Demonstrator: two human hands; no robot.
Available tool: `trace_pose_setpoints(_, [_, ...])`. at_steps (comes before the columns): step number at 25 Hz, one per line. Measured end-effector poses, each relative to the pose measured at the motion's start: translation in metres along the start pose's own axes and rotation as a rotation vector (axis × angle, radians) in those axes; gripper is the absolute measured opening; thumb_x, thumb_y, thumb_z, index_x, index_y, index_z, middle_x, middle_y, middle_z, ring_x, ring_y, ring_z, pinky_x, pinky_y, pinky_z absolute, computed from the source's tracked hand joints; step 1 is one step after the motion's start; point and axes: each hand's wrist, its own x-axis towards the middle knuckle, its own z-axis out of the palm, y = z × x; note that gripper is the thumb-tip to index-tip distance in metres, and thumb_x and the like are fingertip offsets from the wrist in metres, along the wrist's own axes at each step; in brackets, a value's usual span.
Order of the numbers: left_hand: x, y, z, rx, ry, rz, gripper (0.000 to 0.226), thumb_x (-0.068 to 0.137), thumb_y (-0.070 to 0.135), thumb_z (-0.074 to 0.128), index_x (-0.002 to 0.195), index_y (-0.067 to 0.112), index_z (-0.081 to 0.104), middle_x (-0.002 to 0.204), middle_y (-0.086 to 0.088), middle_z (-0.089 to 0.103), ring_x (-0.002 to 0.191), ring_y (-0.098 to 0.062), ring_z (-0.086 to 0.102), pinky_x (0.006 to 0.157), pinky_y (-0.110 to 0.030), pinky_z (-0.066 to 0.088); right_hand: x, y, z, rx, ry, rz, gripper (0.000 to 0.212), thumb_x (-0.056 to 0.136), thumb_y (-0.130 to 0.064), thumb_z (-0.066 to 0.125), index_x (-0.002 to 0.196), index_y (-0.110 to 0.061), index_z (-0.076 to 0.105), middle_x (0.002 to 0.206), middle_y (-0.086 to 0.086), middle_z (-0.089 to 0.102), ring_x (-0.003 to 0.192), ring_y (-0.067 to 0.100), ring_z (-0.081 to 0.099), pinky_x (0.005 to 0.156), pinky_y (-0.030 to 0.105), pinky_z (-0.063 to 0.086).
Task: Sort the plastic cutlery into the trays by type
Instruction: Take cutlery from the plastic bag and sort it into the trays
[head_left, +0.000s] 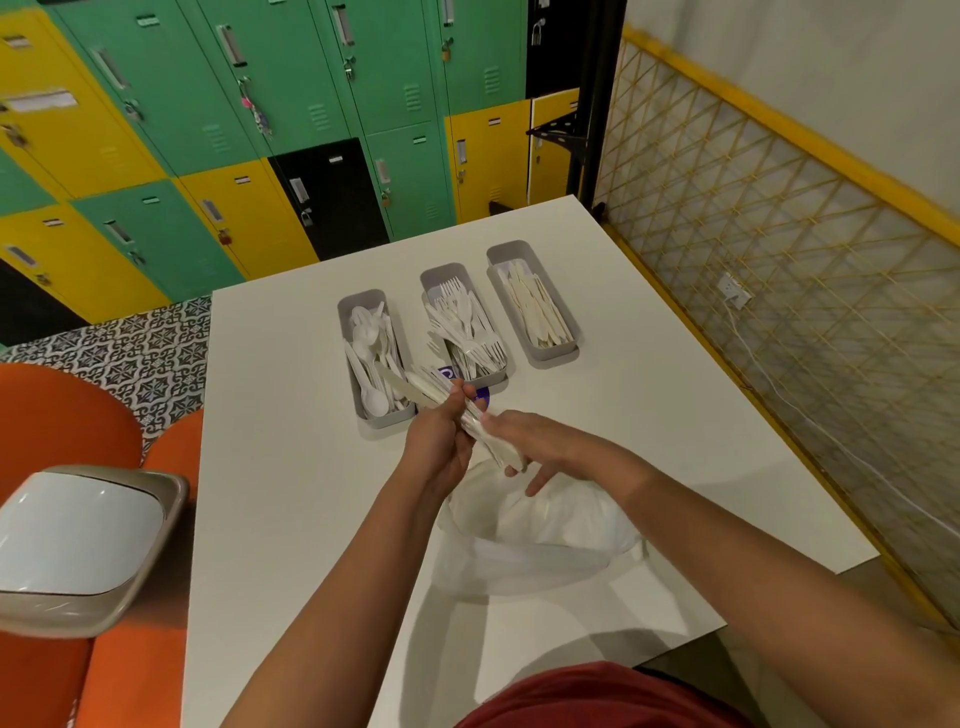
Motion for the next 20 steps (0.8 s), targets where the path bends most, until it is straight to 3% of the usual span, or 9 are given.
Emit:
trace_pose_setpoints(5, [0.001,0.002,0.008,0.037,-0.004,0.043,0.015,0.098,0.010,0.046,0.092,0.004,0.059,0.082,-0.005,0.060,0.076,-0.013,0.059,0.081,-0.024,0.051,0.007,0.006,0.016,0.039,0.149,-0.161,0.041,0.097,-0.040,0.042,0.132,-0.018,0.040,0.097,-0.004,0.050,0.074,0.014,0.051,0.054,0.024,0.043])
trace_pose_setpoints(7, [-0.001,-0.001,0.011,0.187,0.003,0.087,0.016,0.098,0.011,0.046,0.094,0.004,0.060,0.083,-0.005,0.061,0.078,-0.012,0.059,0.075,-0.023,0.052,0.009,0.008,0.019,0.003,0.187,-0.192,0.044,0.097,-0.039,0.040,0.138,-0.021,0.035,0.101,-0.004,0.050,0.068,0.003,0.042,0.057,0.018,0.035])
trace_pose_setpoints(9, [-0.001,-0.008,0.011,0.354,-0.029,0.136,0.019,0.095,0.007,0.048,0.108,0.003,0.061,0.095,-0.006,0.065,0.090,-0.014,0.061,0.076,-0.023,0.049,0.012,0.010,0.021,-0.056,0.219,-0.233,0.049,0.098,-0.038,0.037,0.144,-0.023,0.027,0.118,-0.002,0.052,0.085,0.003,0.053,0.071,0.019,0.042])
trace_pose_setpoints(11, [0.001,-0.016,0.010,0.398,-0.041,0.148,0.029,0.093,0.004,0.051,0.121,0.004,0.058,0.112,-0.006,0.065,0.107,-0.016,0.060,0.084,-0.025,0.048,0.015,0.011,0.022,-0.094,0.251,-0.251,0.048,0.099,-0.034,0.037,0.144,-0.019,0.026,0.138,0.005,0.049,0.119,0.018,0.053,0.097,0.028,0.043])
trace_pose_setpoints(14, [-0.003,-0.016,0.011,0.292,-0.025,0.109,0.021,0.095,-0.001,0.044,0.105,0.008,0.060,0.100,-0.004,0.064,0.098,-0.015,0.060,0.085,-0.025,0.048,0.011,0.010,0.022,-0.100,0.271,-0.280,0.046,0.099,-0.027,0.040,0.142,-0.015,0.029,0.140,0.004,0.047,0.127,0.021,0.047,0.096,0.023,0.036])
trace_pose_setpoints(15, [-0.004,-0.013,0.011,0.253,-0.032,0.095,0.023,0.095,-0.003,0.041,0.098,0.010,0.059,0.095,-0.004,0.064,0.092,-0.014,0.059,0.084,-0.025,0.048,0.010,0.009,0.021,-0.060,0.265,-0.285,0.041,0.099,-0.026,0.040,0.138,-0.015,0.034,0.136,0.000,0.051,0.122,0.017,0.050,0.091,0.020,0.037])
trace_pose_setpoints(17, [-0.002,-0.007,0.010,0.171,-0.054,0.076,0.025,0.095,-0.007,0.038,0.094,0.009,0.057,0.090,-0.006,0.062,0.085,-0.015,0.057,0.083,-0.025,0.047,0.007,0.006,0.020,0.080,0.225,-0.243,0.021,0.101,-0.024,0.033,0.116,-0.016,0.046,0.104,-0.005,0.059,0.090,0.009,0.055,0.071,0.018,0.040])
trace_pose_setpoints(18, [-0.001,-0.005,0.008,0.148,-0.057,0.068,0.025,0.095,-0.008,0.038,0.093,0.008,0.057,0.088,-0.007,0.061,0.082,-0.015,0.056,0.083,-0.025,0.048,0.008,0.005,0.019,0.132,0.229,-0.219,0.020,0.101,-0.023,0.030,0.103,-0.014,0.048,0.085,-0.001,0.055,0.073,0.010,0.051,0.063,0.021,0.038])
trace_pose_setpoints(20, [0.000,-0.001,0.007,0.158,-0.057,0.069,0.025,0.095,-0.008,0.038,0.092,0.008,0.056,0.084,-0.006,0.061,0.077,-0.014,0.056,0.077,-0.023,0.052,0.013,0.004,0.014,0.147,0.263,-0.176,0.027,0.100,-0.021,0.032,0.095,-0.006,0.053,0.072,0.008,0.052,0.059,0.015,0.048,0.060,0.027,0.043])
